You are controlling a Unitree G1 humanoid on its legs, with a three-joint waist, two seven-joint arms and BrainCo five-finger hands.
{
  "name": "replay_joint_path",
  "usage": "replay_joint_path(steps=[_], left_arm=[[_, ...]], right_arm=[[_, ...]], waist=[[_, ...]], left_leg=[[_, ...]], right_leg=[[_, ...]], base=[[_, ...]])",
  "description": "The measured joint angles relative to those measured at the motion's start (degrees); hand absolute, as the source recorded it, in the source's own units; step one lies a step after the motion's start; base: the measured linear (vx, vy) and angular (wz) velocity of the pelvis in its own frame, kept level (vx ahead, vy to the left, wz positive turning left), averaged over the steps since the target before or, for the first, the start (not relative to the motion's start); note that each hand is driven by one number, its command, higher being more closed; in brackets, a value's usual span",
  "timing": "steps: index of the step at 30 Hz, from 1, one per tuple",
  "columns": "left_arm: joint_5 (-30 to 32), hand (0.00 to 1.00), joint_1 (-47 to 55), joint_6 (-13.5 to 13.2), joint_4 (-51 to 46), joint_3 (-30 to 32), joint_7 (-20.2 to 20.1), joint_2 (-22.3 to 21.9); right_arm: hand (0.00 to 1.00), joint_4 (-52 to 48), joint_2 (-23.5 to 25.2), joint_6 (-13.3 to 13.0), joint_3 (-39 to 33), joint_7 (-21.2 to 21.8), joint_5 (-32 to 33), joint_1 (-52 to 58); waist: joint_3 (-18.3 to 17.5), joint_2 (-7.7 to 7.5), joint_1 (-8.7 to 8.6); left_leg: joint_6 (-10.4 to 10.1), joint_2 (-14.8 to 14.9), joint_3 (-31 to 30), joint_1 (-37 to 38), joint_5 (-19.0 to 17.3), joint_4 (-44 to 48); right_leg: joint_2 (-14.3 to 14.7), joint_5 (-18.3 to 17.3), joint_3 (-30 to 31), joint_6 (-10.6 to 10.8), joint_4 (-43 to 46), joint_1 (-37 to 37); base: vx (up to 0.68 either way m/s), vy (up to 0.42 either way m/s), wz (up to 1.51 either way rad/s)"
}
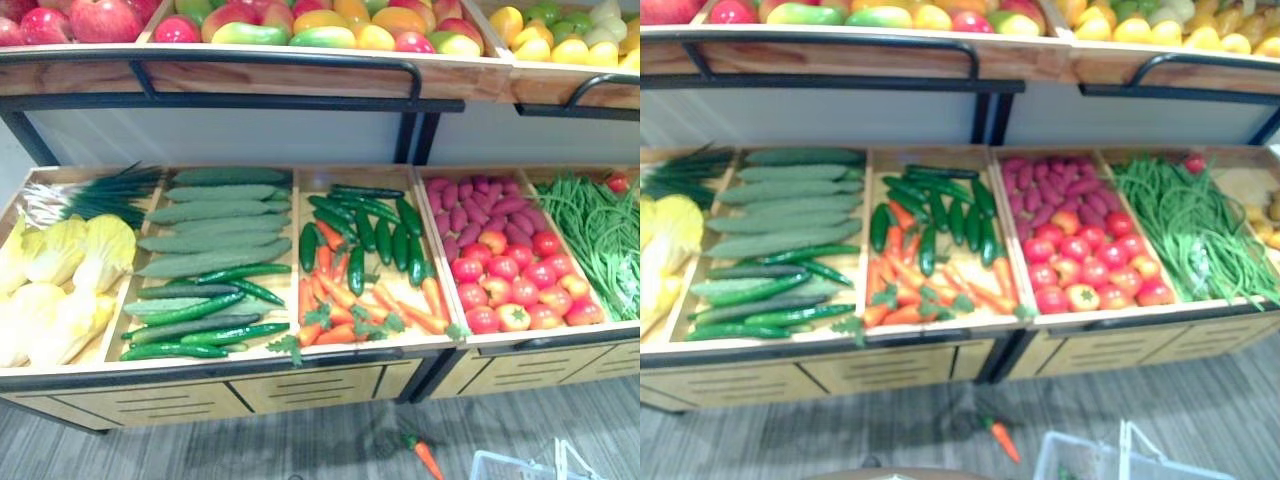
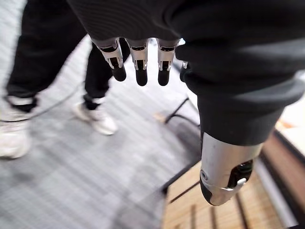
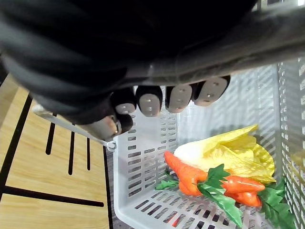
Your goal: Pick vegetable in the basket
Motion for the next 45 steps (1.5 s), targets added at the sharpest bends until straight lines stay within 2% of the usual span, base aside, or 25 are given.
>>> replay_joint_path(steps=[1,3,4,6,9,12,14,16,23,28,30,32,33,34,35,36,37,38,39,40,41,42,43,44,45], left_arm=[[-0.54,0.00,0.21,0.35,2.04,-0.14,-1.10,-0.02],[-0.55,0.00,0.49,1.60,7.85,-1.76,-6.93,-0.18],[-0.48,0.00,0.79,1.76,8.69,-2.89,-8.26,-0.18],[1.16,0.00,1.59,2.40,9.93,-8.77,-13.45,-0.43],[1.21,0.00,0.71,1.92,10.03,-16.81,-16.35,-1.01],[0.41,0.00,-0.74,1.21,10.04,-21.71,-17.59,-2.19],[-0.88,0.00,-0.97,0.12,9.47,-25.09,-17.99,-1.84],[-2.43,0.00,-1.42,-0.04,9.46,-27.75,-18.42,-1.30],[-4.17,0.00,-1.58,-0.60,9.42,-31.85,-18.59,-0.10],[-3.99,0.00,-1.87,-0.58,9.40,-34.34,-18.60,0.72],[-2.72,0.00,-2.39,-0.51,9.58,-36.53,-18.65,1.65],[-0.49,0.00,-3.38,-0.53,9.63,-38.37,-18.65,2.77],[0.15,0.00,-3.72,-0.52,9.67,-38.60,-18.56,3.13],[1.10,0.00,-4.83,-0.52,9.69,-38.65,-18.53,3.48],[1.16,0.00,-5.21,-0.53,9.66,-38.63,-18.52,3.74],[1.32,0.00,-5.46,-0.64,9.63,-38.57,-18.52,3.85],[1.77,0.00,-6.06,-0.75,9.64,-38.33,-18.55,4.30],[2.33,0.00,-6.85,-1.02,9.48,-37.75,-18.54,4.44],[2.83,0.00,-7.11,-0.94,9.38,-37.62,-18.63,4.52],[2.82,0.00,-6.95,-0.89,9.41,-37.62,-18.69,4.47],[2.81,0.00,-7.40,-0.68,9.46,-36.93,-18.76,4.59],[2.71,0.00,-7.90,-0.28,9.66,-36.09,-18.93,3.76],[2.66,0.00,-7.55,-0.42,10.26,-35.79,-19.01,3.29],[2.55,0.00,-7.74,-0.78,10.60,-34.86,-19.13,2.32],[1.59,0.00,-7.82,-0.51,10.74,-34.51,-19.34,2.38]], right_arm=[[1.00,0.00,-0.04,0.00,-0.02,0.01,0.03,-0.09],[1.00,0.00,-0.20,0.01,0.00,0.16,0.02,-0.66],[1.00,0.00,-0.23,0.01,0.00,0.22,-0.04,-0.87],[1.00,-0.03,-0.41,0.01,0.70,0.45,-0.08,-1.25],[1.00,-0.13,-0.39,0.00,1.31,1.38,-0.07,-1.20],[1.00,-0.32,-0.30,-0.03,2.99,1.57,-0.05,-1.16],[1.00,-0.33,0.08,-0.06,3.85,1.59,-0.05,-1.12],[1.00,-0.37,0.05,-0.06,4.45,1.53,0.03,-0.97],[1.00,-0.38,0.44,-0.05,5.25,1.54,0.21,-0.92],[1.00,-1.39,0.73,-0.08,5.07,1.55,0.67,-0.95],[1.00,-3.01,0.99,-0.53,5.00,1.57,0.67,-0.89],[1.00,-4.00,1.36,-1.08,5.20,1.59,1.78,-0.73],[1.00,-4.23,1.58,-1.27,5.31,1.56,2.15,-0.93],[1.00,-4.50,2.33,-1.32,5.75,1.58,2.76,-1.23],[1.00,-4.53,2.74,-1.37,5.95,1.60,2.86,-1.44],[1.00,-5.34,3.10,-1.49,7.38,1.63,3.08,-2.53],[1.00,-5.31,3.59,-1.26,7.82,1.75,3.24,-3.90],[1.00,-4.60,3.57,-1.15,8.05,2.06,3.99,-3.79],[1.00,-3.28,3.56,-0.93,7.98,2.05,4.03,-3.38],[1.00,-2.28,3.45,-0.81,7.96,2.02,4.04,-3.38],[1.00,-1.09,3.31,-0.78,7.95,2.14,4.03,-3.63],[1.00,-0.68,3.26,-0.70,8.02,2.39,3.98,-4.23],[1.00,-0.46,2.84,-0.70,7.62,2.44,3.93,-5.29],[1.00,0.42,1.81,-0.22,6.75,2.62,3.84,-6.08],[1.00,1.88,1.27,0.37,6.69,2.67,3.85,-5.41]], waist=[[-0.02,0.13,-0.03],[-0.03,0.36,-0.67],[0.00,0.44,-0.90],[0.15,0.84,-1.44],[0.20,1.11,-1.70],[0.38,1.32,-2.06],[0.57,1.44,-3.06],[0.72,1.76,-3.19],[1.65,1.58,-3.35],[4.13,1.18,-3.56],[4.74,0.84,-4.93],[5.48,0.41,-5.03],[5.99,0.51,-4.87],[6.23,0.63,-4.87],[6.31,0.58,-4.83],[6.87,1.95,-4.41],[7.83,1.56,-5.09],[8.63,1.23,-5.69],[8.76,0.50,-6.23],[8.61,0.12,-6.16],[8.70,-1.21,-6.49],[8.98,-0.66,-5.99],[8.52,1.39,-4.89],[9.05,2.01,-4.63],[8.71,0.72,-5.04]], left_leg=[[0.00,0.00,-0.01,0.00,0.00,0.01],[0.00,-0.08,0.15,0.25,0.00,-0.06],[-0.01,-0.12,0.21,0.38,0.01,-0.09],[-0.05,-0.29,0.66,1.40,0.03,-0.82],[-0.16,-0.40,1.32,2.20,0.10,-1.40],[-0.45,-0.42,1.95,2.32,0.14,-1.41],[-0.69,-0.33,2.15,2.92,-0.12,-1.42],[-0.84,-0.27,2.72,3.11,-0.41,-1.42],[-0.83,-0.28,3.46,4.28,-0.83,-1.41],[-1.57,0.09,5.24,8.33,-2.08,-1.40],[-1.43,-0.13,7.34,9.15,-3.21,-0.65],[-1.06,0.37,10.14,8.92,-4.06,-0.41],[-1.07,1.06,11.94,8.94,-4.37,-0.33],[-0.97,1.76,14.76,8.97,-4.40,0.04],[-0.44,2.12,15.97,8.95,-4.40,0.23],[2.07,4.51,20.06,8.10,-3.67,0.17],[2.24,5.18,21.81,7.94,-3.78,0.87],[1.97,5.99,23.72,7.99,-3.71,1.78],[2.14,6.36,25.19,8.68,-3.95,3.24],[2.31,6.71,26.34,8.57,-4.57,4.64],[2.01,7.19,28.89,8.04,-6.84,9.42],[2.45,7.12,29.31,5.86,-9.42,10.87],[3.65,6.31,28.89,5.48,-8.77,8.00],[4.38,4.89,31.92,6.90,-5.94,4.80],[4.93,3.31,35.26,7.34,-6.10,5.89]], right_leg=[[0.00,-0.01,0.05,0.02,0.00,0.00],[-0.01,-0.08,0.38,0.06,0.01,-0.02],[-0.01,-0.09,0.54,0.06,0.01,-0.05],[0.00,-0.18,1.55,0.15,0.02,0.04],[-0.02,-0.32,2.19,0.29,0.02,0.10],[0.01,-0.34,3.08,0.32,0.02,-0.25],[0.17,-0.47,3.40,0.47,0.02,-0.02],[0.24,-0.49,4.20,0.48,0.03,-0.27],[0.25,-0.61,4.83,0.58,0.23,0.20],[-1.14,-4.37,7.32,0.37,8.03,-0.50],[-2.57,-5.37,9.83,0.04,13.54,-3.43],[-2.25,-3.51,13.41,-0.88,15.07,-6.06],[-1.07,-1.07,15.27,-1.58,14.69,-7.37],[1.13,4.41,16.72,-1.97,12.36,-8.84],[2.37,8.03,17.05,-2.22,10.18,-9.52],[4.72,14.82,16.54,-3.46,4.19,-9.52],[4.36,11.13,13.25,-6.00,9.15,-10.50],[1.51,-1.96,7.39,-9.22,26.40,-13.07],[-1.69,-6.82,4.51,-8.72,39.10,-12.93],[-2.85,-7.29,4.02,-8.64,42.87,-12.47],[-3.25,-6.80,2.58,-8.50,43.13,-12.64],[0.03,-6.39,2.08,-9.07,35.28,-11.67],[1.98,-8.08,2.87,-8.78,31.90,-10.28],[0.12,-13.23,2.37,-8.88,40.52,-10.21],[-3.97,-16.47,2.64,-6.95,45.40,-7.36]], base=[[0.01,0.016,-0.03],[0.02,0.007,-0.05],[0.03,0.008,-0.11],[0.03,0.006,-0.17],[0.04,0.002,-0.14],[0.04,-0.006,-0.12],[0.05,-0.017,-0.07],[0.05,-0.017,-0.14],[0.02,-0.010,-0.06],[0.01,0.003,-0.19],[-0.02,0.032,-0.54],[-0.07,0.017,-0.74],[-0.11,0.005,-1.03],[-0.10,0.026,-1.14],[-0.09,0.039,-1.58],[-0.10,0.042,-1.26],[-0.13,0.017,-1.31],[-0.08,0.008,-0.82],[0.00,-0.018,-0.84],[0.05,-0.081,-1.01],[-0.03,-0.108,-1.44],[-0.11,-0.094,-1.61],[-0.23,-0.025,-1.64],[-0.15,-0.017,-1.30],[-0.08,-0.059,-1.35]])
